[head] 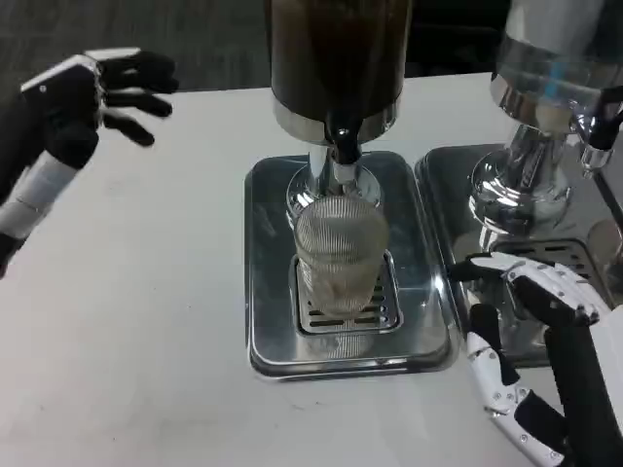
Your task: Grasp the cup under the faucet to collect the drink, then remove the cup.
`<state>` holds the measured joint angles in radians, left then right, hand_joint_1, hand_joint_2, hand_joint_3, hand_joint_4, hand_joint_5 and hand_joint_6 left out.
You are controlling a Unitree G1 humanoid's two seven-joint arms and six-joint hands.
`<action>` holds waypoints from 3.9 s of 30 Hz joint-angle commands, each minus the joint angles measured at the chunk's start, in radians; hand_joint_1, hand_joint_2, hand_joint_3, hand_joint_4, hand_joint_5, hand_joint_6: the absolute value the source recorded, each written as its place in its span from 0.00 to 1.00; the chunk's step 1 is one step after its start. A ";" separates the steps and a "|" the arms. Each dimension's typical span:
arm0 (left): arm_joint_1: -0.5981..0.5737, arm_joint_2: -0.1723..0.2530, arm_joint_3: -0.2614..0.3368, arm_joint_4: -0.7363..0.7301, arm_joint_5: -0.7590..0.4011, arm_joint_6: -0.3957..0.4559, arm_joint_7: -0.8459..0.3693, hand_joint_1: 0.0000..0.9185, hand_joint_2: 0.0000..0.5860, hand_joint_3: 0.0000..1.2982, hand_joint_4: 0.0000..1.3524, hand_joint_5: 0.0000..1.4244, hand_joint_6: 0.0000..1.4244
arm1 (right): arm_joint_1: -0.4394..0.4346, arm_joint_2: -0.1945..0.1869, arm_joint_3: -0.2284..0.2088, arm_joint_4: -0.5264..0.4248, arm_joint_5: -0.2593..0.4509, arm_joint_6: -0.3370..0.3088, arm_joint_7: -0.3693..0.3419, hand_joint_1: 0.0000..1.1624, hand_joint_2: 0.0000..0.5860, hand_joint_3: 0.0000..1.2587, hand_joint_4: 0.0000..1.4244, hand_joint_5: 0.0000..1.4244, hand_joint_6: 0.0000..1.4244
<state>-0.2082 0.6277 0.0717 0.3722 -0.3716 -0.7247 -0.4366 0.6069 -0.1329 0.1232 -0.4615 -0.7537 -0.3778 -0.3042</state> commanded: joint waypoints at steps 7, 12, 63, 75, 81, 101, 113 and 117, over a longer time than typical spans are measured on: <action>-0.162 0.023 0.073 -0.081 -0.372 0.550 -0.550 0.00 0.04 0.12 0.07 0.12 0.12 | -0.032 0.007 0.007 0.043 0.032 0.016 0.002 0.38 0.99 0.37 0.25 0.22 0.15; -0.236 0.011 0.095 -0.052 -0.398 0.751 -0.676 0.00 0.01 0.07 0.00 0.06 0.05 | -0.037 0.014 0.014 0.062 0.034 0.017 -0.010 0.38 0.99 0.37 0.25 0.22 0.15; -0.426 -0.210 0.053 0.243 -0.104 0.672 -0.751 0.00 0.03 0.00 0.00 0.02 0.00 | -0.005 0.062 0.087 0.114 -0.012 0.027 -0.151 0.36 0.98 0.38 0.26 0.23 0.15; -0.418 -0.245 0.078 0.254 -0.104 0.662 -0.745 0.00 0.02 0.00 0.00 0.02 0.00 | -0.010 0.048 0.078 0.115 -0.003 0.029 -0.142 0.36 0.98 0.39 0.26 0.23 0.15; -0.418 -0.252 0.066 0.280 -0.080 0.651 -0.747 0.00 0.02 0.00 0.00 0.02 0.00 | -0.011 0.042 0.074 0.112 0.004 0.030 -0.137 0.36 0.98 0.39 0.26 0.23 0.15; -0.445 -0.270 0.029 0.336 0.037 0.500 -0.722 0.00 0.02 0.00 0.00 0.01 0.00 | -0.003 0.051 0.081 0.118 0.012 0.030 -0.140 0.36 0.98 0.40 0.27 0.24 0.15; -0.448 -0.258 -0.025 0.346 0.118 0.368 -0.691 0.00 0.02 0.00 0.00 0.01 0.00 | 0.000 0.057 0.085 0.124 0.019 0.030 -0.144 0.36 0.98 0.40 0.28 0.26 0.15; -0.445 -0.251 -0.037 0.348 0.143 0.327 -0.679 0.00 0.02 0.00 0.00 0.01 0.00 | 0.000 0.057 0.084 0.122 0.018 0.031 -0.142 0.36 0.98 0.41 0.28 0.26 0.15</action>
<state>-0.6505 0.3678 0.0565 0.7024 -0.2622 -0.3791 -1.1178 0.5995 -0.0800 0.2064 -0.3452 -0.7392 -0.3555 -0.4383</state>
